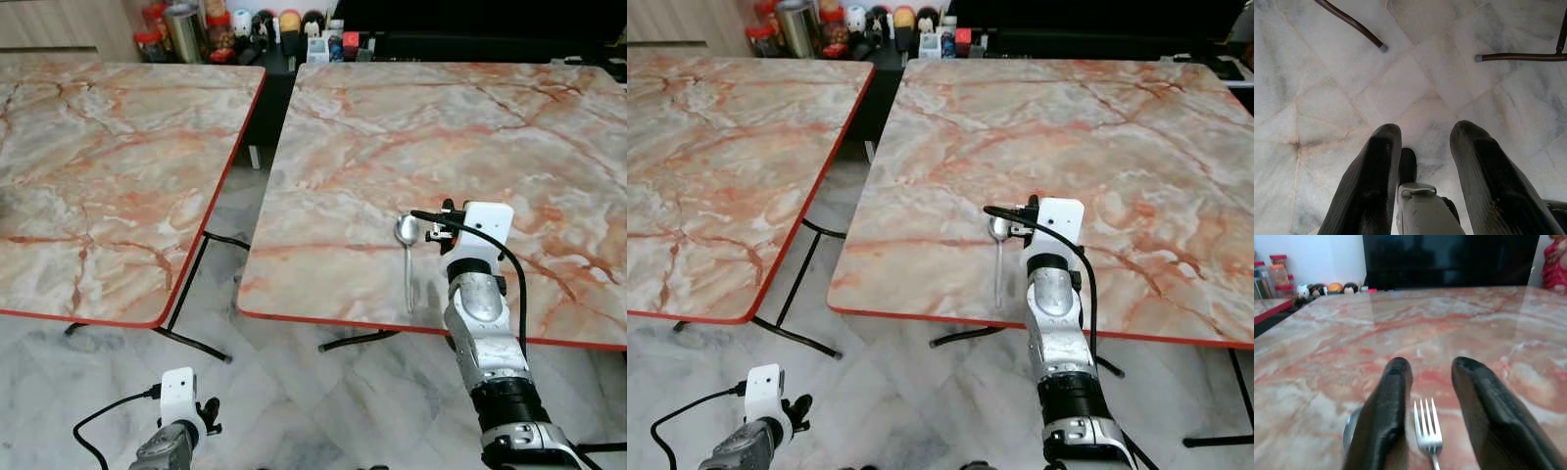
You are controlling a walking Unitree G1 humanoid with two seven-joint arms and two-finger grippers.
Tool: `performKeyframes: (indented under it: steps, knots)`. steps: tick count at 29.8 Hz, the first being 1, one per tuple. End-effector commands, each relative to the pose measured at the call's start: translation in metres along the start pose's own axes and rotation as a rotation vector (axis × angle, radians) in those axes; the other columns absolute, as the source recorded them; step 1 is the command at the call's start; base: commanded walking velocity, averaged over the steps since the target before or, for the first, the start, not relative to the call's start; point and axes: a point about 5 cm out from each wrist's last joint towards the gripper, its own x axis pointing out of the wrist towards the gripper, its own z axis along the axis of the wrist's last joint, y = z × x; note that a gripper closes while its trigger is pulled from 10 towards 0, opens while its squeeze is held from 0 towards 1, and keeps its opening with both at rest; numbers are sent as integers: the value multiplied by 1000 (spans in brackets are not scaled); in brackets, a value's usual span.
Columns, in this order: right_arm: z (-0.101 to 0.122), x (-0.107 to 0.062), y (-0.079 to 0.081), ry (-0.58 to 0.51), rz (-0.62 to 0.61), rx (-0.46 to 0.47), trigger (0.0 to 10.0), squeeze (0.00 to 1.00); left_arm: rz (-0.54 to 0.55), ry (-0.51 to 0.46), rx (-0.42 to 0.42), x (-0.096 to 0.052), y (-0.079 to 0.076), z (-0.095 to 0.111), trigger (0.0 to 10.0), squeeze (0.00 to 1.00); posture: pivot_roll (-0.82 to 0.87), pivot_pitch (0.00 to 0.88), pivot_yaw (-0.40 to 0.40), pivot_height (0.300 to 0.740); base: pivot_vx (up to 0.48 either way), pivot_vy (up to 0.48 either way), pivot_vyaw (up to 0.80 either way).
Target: Setting the table
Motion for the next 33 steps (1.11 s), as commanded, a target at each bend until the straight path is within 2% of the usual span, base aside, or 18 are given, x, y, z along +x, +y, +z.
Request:
performKeyframes:
  steps: [1, 9, 12, 17, 18, 20, 21, 25, 29, 33]
  knots:
    - [3, -2, 3, 10, 8, 1, 10000, 1000, 18, 21, -2, -2, 6, -5, 10000, 0, -69, 156, 30, 740, 0, 0, 0]
    - [8, -11, 19, 55, 63, -1, 10000, 1000, 18, 19, 3, -2, 8, -4, 10000, 0, -73, 162, 37, 740, 0, 0, 0]
    - [8, -14, 29, 74, 111, 3, 10000, 1000, 19, 20, 6, -2, 9, -4, 10000, 0, -73, 154, 39, 740, 0, 0, 0]
    - [5, -15, 30, 116, 99, -19, 10000, 1000, 19, 19, 1, -2, 9, -3, 10000, 0, -71, 153, 39, 740, 0, 0, 0]
    - [4, -16, 32, 129, 115, -27, 10000, 467, 18, 20, 3, -2, 9, -4, 10000, 0, -66, 143, 38, 740, 0, 0, 0]
    - [3, -16, 34, 138, 127, -32, 10000, 467, 17, 22, 4, -2, 10, -4, 10000, 0, -66, 143, 38, 740, 0, 0, 0]
    - [0, -17, 35, 159, 132, -41, 10000, 0, 15, 23, 5, -2, 10, -4, 10000, 0, -66, 140, 38, 740, 0, 0, 0]
    - [-9, -16, 32, 216, 107, -39, 10000, 0, 14, 21, 6, -2, 10, -3, 10000, 0, -63, 142, 39, 740, 0, 0, 0]
    - [-22, -17, 30, 301, 83, 3, 10000, 0, 13, 21, 3, -2, 10, -3, 10000, 0, -60, 150, 38, 740, 0, 0, 0]
    - [-26, -17, 26, 324, 72, -5, 10000, 0, 10, 24, 2, -2, 10, -4, 10000, 0, -60, 150, 38, 740, 0, 0, 0]
